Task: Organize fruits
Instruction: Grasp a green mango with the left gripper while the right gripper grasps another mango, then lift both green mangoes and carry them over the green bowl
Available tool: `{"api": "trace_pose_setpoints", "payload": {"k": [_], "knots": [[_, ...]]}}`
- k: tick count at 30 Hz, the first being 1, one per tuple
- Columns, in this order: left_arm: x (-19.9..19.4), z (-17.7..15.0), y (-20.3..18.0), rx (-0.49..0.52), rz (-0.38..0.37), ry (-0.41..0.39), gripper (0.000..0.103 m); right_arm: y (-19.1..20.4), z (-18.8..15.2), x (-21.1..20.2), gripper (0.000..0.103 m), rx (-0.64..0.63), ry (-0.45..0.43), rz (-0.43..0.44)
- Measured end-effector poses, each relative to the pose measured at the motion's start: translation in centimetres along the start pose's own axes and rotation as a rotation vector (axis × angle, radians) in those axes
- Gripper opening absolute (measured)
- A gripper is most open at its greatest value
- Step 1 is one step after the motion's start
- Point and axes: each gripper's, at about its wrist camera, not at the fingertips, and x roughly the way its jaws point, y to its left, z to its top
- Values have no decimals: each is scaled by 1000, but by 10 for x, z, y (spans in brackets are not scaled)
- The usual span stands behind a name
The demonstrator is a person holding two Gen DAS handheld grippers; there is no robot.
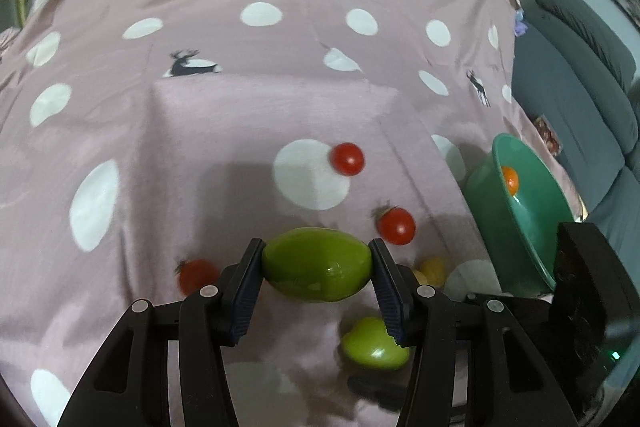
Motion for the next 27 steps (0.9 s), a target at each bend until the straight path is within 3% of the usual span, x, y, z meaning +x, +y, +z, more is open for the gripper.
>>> {"api": "trace_pose_setpoints", "payload": {"k": [4, 12, 27], "knots": [[-10, -5, 11, -38, -8, -17, 53, 2, 3, 3, 37, -47, -7, -58], [-23, -17, 17, -62, 10, -35, 53, -4, 4, -4, 37, -6, -28, -19], [-44, -37, -3, -47, 42, -55, 53, -2, -5, -68, 37, 17, -146, -31]]}}
